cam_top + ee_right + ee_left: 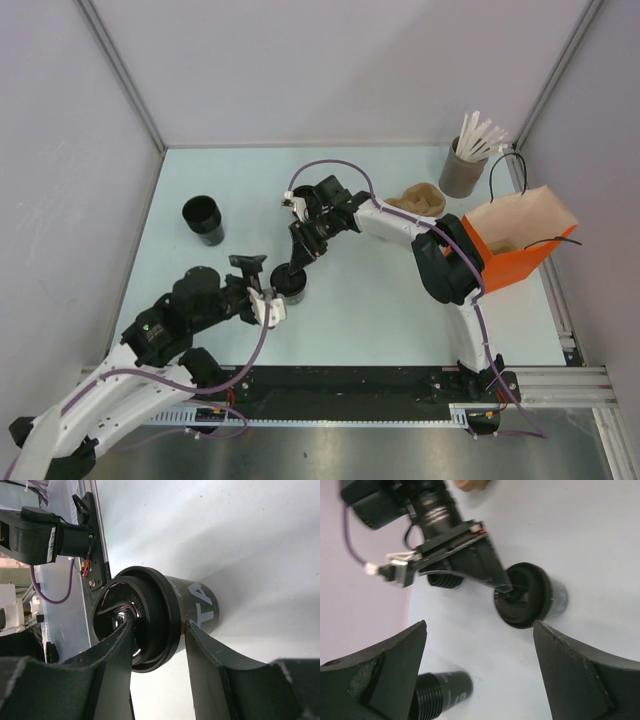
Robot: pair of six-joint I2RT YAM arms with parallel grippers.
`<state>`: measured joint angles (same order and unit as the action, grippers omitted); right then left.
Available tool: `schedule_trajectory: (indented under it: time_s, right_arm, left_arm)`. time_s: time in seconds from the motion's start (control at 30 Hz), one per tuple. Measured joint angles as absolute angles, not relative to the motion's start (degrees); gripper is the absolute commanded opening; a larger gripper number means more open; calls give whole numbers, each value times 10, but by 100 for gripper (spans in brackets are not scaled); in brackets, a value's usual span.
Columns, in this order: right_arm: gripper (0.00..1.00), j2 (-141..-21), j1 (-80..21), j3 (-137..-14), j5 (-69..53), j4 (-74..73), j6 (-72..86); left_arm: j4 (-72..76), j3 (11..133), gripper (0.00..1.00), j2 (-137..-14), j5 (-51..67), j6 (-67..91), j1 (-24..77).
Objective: Pack the takeout coffee
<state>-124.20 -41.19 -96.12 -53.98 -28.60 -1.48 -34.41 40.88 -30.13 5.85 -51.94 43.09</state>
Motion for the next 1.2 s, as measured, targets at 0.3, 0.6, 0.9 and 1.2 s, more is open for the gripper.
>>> schedule_trajectory:
  time_s: [0.3, 0.6, 0.9, 1.2]
  right_arm:
    - [47, -1242, -412, -961, -540, -286, -15]
    - [46, -1242, -412, -961, -539, -286, -15]
    - [47, -1238, -412, -956, -538, -284, -15]
    - [46, -1236, -412, -952, -538, -279, -15]
  left_arm:
    - [-305, 290, 66, -308, 13, -557, 555]
    - [-237, 248, 48, -335, -19, -578, 593]
    - [-183, 206, 48, -349, -32, -580, 594]
    - [-136, 175, 45, -357, -58, -580, 594]
